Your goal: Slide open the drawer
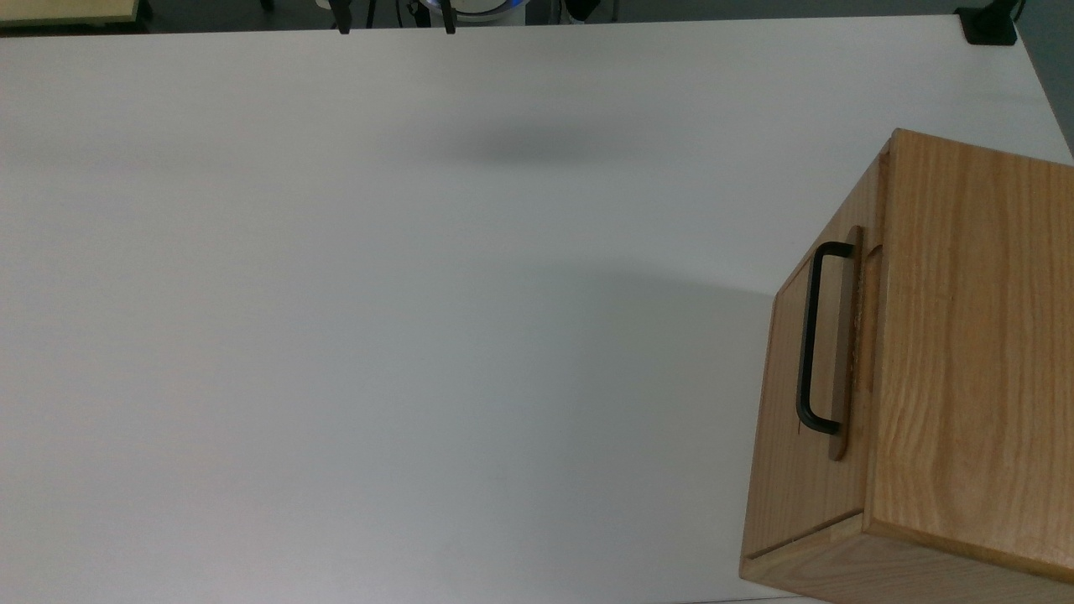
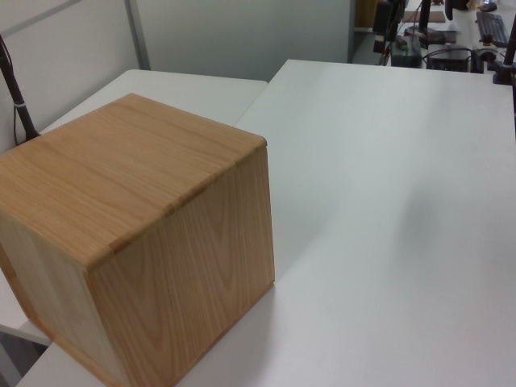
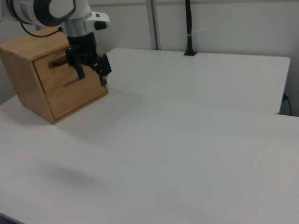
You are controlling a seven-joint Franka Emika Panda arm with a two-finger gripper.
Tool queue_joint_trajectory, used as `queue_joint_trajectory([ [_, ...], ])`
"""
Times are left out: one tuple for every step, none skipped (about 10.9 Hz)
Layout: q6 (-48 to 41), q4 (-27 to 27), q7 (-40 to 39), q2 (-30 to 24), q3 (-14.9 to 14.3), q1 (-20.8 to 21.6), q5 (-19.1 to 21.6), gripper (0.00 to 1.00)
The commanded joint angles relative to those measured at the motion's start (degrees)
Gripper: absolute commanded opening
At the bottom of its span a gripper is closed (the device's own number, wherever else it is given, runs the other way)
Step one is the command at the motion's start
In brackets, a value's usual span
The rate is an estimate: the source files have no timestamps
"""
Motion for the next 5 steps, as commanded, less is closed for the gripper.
queue_joint_trajectory([
  [1.59,-1.38,-0.73,-0.66,0.22,0.28,-0.84,1.0],
  [1.68,-1.38,-0.82,-0.66,0.22,0.19,-0.84,1.0],
  [1.68,-1.29,-1.0,-0.66,0.22,0.1,-0.75,1.0],
  [1.68,-0.94,-1.43,-0.57,-0.04,-0.16,-0.75,1.0],
  [1.5,-0.5,-4.31,0.04,-0.13,-0.34,-0.75,1.0],
])
